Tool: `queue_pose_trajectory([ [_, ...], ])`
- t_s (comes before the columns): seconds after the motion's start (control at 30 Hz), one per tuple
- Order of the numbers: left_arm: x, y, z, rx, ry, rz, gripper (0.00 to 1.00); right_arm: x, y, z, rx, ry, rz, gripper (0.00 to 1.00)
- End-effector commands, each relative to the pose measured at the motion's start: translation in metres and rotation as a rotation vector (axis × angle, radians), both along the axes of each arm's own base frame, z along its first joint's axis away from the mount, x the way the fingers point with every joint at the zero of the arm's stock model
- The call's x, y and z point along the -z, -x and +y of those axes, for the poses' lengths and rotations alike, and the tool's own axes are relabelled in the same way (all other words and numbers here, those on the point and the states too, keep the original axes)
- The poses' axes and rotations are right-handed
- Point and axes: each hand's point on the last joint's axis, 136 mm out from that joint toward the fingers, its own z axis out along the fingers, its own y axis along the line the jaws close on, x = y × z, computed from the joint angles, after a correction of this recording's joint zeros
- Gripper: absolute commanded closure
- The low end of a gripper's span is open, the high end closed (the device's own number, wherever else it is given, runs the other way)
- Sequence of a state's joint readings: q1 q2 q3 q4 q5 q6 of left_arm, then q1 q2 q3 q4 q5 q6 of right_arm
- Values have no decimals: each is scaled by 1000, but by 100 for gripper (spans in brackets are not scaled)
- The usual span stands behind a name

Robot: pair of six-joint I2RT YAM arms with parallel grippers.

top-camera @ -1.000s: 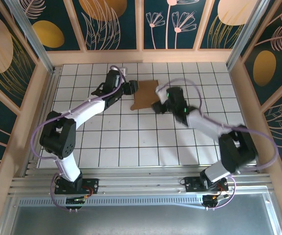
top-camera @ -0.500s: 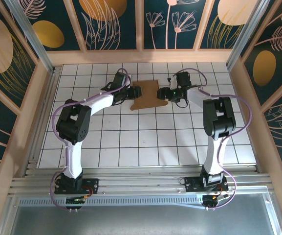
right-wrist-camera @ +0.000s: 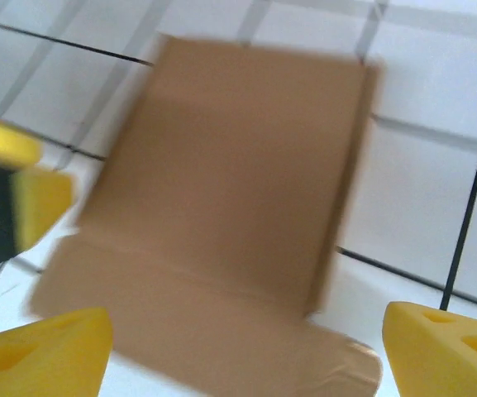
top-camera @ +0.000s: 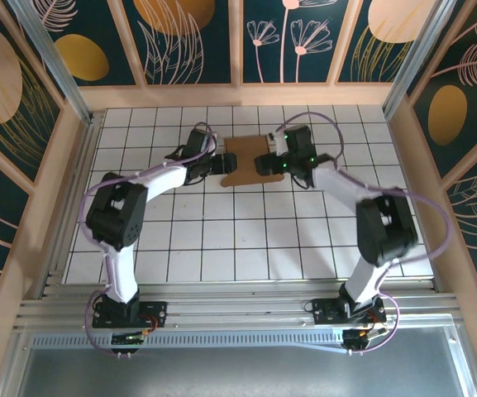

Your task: Fold the paper box

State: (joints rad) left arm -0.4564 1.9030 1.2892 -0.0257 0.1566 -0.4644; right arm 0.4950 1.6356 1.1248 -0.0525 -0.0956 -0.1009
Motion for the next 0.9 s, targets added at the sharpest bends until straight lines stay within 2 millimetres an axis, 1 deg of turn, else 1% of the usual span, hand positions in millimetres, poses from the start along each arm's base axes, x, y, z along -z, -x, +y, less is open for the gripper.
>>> queue_pose_trajectory([
  [0.0, -124, 18, 21, -17, 65, -343, 16, -10, 39, 21, -195, 377, -425, 4],
  [0.03, -138, 32, 34, -32, 56, -406, 14, -1, 52, 23, -244, 487, -513, 1],
  [0.07, -152, 45, 46, -50, 47, -463, 11, 8, 61, 23, -292, 587, -586, 1],
  [0.1, -162, 56, 56, -67, 35, -507, 9, 16, 65, 22, -326, 665, -631, 1],
  [0.13, -166, 68, 67, -81, 15, -538, 6, 22, 64, 20, -335, 732, -667, 1],
  [0.17, -172, 78, 75, -90, 0, -562, 4, 25, 60, 18, -331, 778, -686, 1],
  [0.23, -180, 98, 92, -109, -28, -605, 1, 28, 43, 12, -283, 866, -708, 1],
  [0.33, -187, 125, 113, -138, -57, -656, 1, 28, 23, 10, -240, 947, -774, 1],
  [0.4, -188, 140, 124, -149, -76, -680, 1, 31, 11, 11, -221, 979, -803, 1],
  [0.47, -189, 151, 133, -166, -89, -698, 1, 30, 0, 12, -191, 1002, -830, 4],
  [0.5, -189, 157, 137, -170, -91, -711, 1, 30, -4, 14, -187, 1012, -838, 9],
  [0.57, -187, 166, 138, -146, -97, -737, 1, 34, -10, 15, -191, 1019, -836, 28],
  [0.63, -185, 175, 135, -93, -111, -768, 1, 34, -16, 15, -184, 1019, -840, 48],
  [0.7, -183, 184, 129, -11, -146, -797, 1, 35, -19, 14, -195, 1030, -846, 64],
  [0.77, -188, 191, 128, 32, -175, -829, 1, 33, -16, 15, -237, 1055, -850, 81],
  [0.8, -194, 194, 129, 30, -177, -851, 1, 28, -11, 17, -262, 1064, -851, 93],
  [0.83, -202, 196, 133, 12, -180, -875, 1, 21, -5, 18, -280, 1060, -837, 100],
  [0.87, -208, 198, 137, -11, -179, -892, 1, 12, 0, 20, -292, 1040, -819, 100],
])
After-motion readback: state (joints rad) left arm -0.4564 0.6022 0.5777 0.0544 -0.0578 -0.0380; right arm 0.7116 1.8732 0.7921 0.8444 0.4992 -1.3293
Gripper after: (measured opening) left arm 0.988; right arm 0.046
